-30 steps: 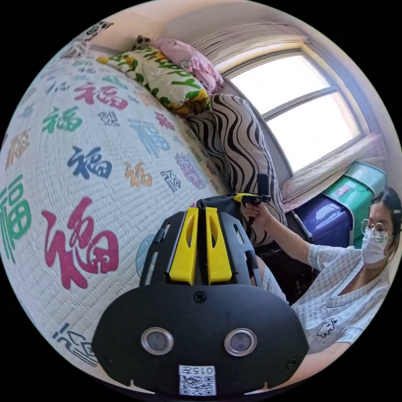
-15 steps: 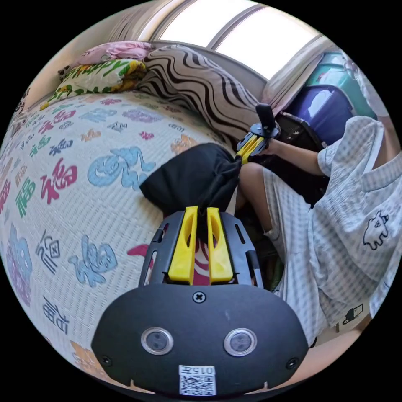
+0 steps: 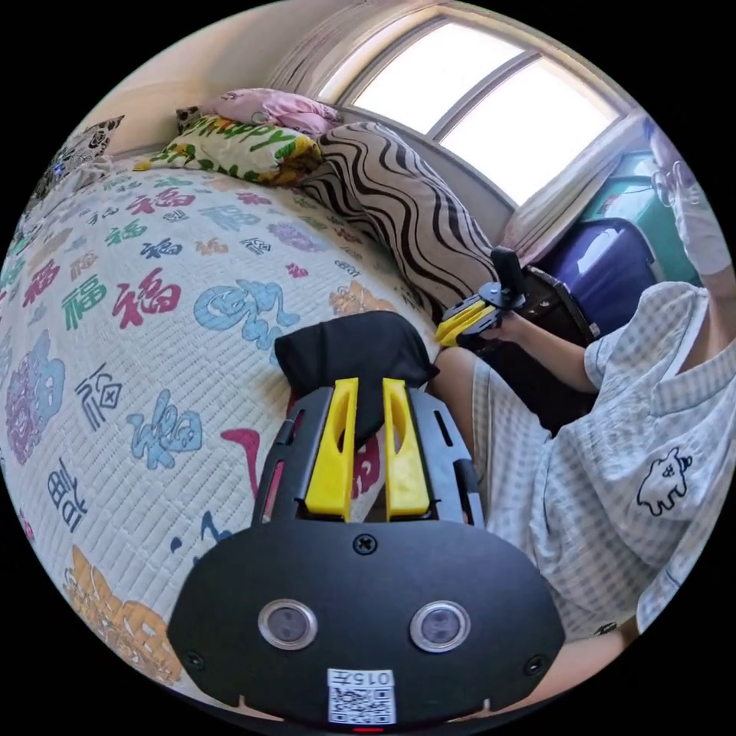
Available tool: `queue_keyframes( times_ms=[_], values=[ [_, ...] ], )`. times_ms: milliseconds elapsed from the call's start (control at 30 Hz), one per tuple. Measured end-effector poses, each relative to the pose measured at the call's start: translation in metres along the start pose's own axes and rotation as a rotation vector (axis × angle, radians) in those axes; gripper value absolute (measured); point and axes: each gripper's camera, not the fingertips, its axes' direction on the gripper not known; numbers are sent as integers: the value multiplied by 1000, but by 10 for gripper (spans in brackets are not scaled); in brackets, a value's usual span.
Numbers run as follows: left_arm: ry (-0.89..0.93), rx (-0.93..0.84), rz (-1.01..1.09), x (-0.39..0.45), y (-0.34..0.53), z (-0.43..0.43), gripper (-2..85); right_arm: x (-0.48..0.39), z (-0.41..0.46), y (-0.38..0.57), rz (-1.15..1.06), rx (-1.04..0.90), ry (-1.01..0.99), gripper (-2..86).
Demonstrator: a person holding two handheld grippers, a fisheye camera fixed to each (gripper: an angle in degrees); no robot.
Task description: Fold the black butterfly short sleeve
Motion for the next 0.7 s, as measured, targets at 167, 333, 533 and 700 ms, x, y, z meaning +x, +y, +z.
queue_keyframes(
  times_ms=[167,333,533,700],
  values=[
    [-29,-271,7,-9,-7,68,18,13,68,-48,50,-187,-11,1],
    [-98,-289,2,-14,4,48,9,41,73,-52,221,-168,-151,7],
    [91,39,-379,-90,-4,-18,88,105,36,-52,549,217,-171,101],
    [221,82,-551,-141,-6,2,36,144,75,-82,668,235,-373,62]
  ],
)
